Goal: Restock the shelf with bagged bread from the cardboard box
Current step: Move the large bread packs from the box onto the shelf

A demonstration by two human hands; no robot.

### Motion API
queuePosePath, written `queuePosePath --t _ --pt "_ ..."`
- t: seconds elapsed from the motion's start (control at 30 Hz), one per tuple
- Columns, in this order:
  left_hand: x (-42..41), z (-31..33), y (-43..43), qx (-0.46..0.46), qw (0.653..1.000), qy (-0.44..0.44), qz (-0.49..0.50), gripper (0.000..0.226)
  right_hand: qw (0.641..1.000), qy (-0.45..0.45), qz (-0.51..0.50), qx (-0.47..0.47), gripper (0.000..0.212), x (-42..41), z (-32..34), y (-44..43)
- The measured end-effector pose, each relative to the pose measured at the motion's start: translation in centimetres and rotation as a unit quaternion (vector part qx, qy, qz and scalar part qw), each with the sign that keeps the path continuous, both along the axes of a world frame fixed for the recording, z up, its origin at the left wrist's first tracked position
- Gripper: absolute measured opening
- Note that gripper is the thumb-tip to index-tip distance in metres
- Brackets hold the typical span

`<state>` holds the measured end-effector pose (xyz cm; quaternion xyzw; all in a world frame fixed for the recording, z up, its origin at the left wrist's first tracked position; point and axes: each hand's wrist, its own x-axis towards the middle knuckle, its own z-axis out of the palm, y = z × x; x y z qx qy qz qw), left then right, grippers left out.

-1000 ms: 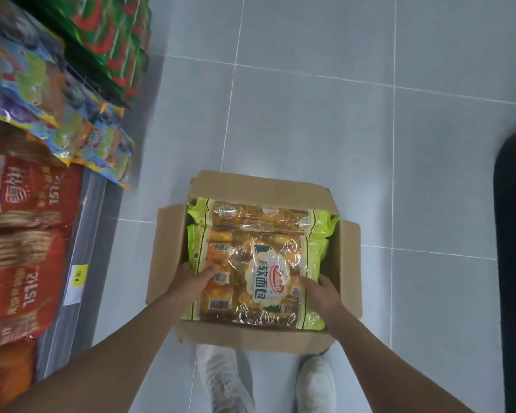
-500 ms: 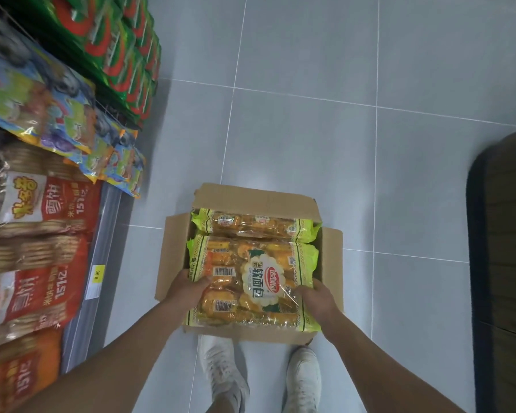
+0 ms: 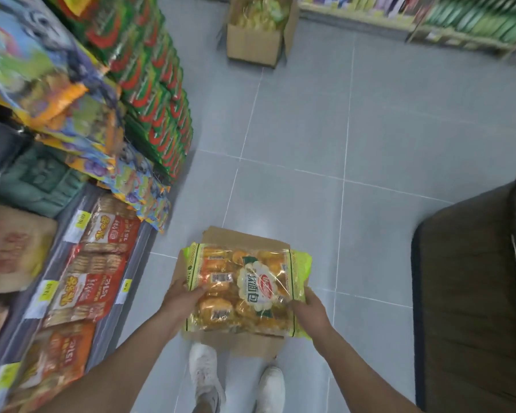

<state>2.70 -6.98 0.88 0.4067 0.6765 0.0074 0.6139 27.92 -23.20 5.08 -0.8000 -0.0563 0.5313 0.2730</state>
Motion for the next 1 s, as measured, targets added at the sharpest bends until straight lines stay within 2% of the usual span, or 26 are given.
queuePosePath --t 0.07,0.17,0.23,0.47,0.57,0.6,0.67,0.7,0.77,0.9,1.0 --pt "0.2 4.3 0.1 0.024 0.999 -0.012 -0.018 0.097 0.999 -0.023 0.003 0.03 0.035 1.2 3.9 -0.2" --pt "1.4 13.0 0.0 0.047 0.998 -0.024 -0.021 0.073 0.994 -0.074 0.017 0.08 0.02 2.8 10.1 -0.4" --pt "2.0 17.9 0.0 0.073 0.997 -0.021 -0.023 0.071 0.986 -0.106 0.022 0.126 0.019 3.5 14.9 -0.1" --pt "1.7 30.9 -0.8 0.194 0.975 -0.102 0.024 0.089 0.955 -0.131 0.04 0.264 0.019 4.7 27.3 1.0" --pt "0.0 35.9 -1.5 0.259 0.958 -0.118 0.021 0.106 0.939 -0.132 0.057 0.312 0.018 4.0 31.6 2.2" --pt "-0.8 37.3 -1.7 0.28 0.952 -0.122 0.033 0.1 0.933 -0.131 0.066 0.328 0.019 3.6 32.8 2.7" --pt "-2.9 40.4 -2.4 0.306 0.941 -0.135 0.06 0.068 0.921 -0.132 0.091 0.356 0.021 2.4 35.2 3.6" --pt "-4.3 41.5 -2.7 0.32 0.935 -0.137 0.073 0.063 0.914 -0.131 0.103 0.37 0.021 1.6 36.4 4.2" --pt "-7.1 43.3 -3.1 0.341 0.923 -0.145 0.108 0.077 0.898 -0.132 0.126 0.401 0.021 -0.2 38.7 5.3" --pt "-12.5 47.0 -5.3 0.395 0.89 -0.152 0.168 0.05 0.87 -0.108 0.167 0.452 0.021 -4.9 42.1 7.5" --pt "-17.5 48.6 -6.9 0.431 0.876 -0.128 0.178 0.066 0.855 -0.078 0.19 0.476 0.022 -9.4 44.2 8.8"
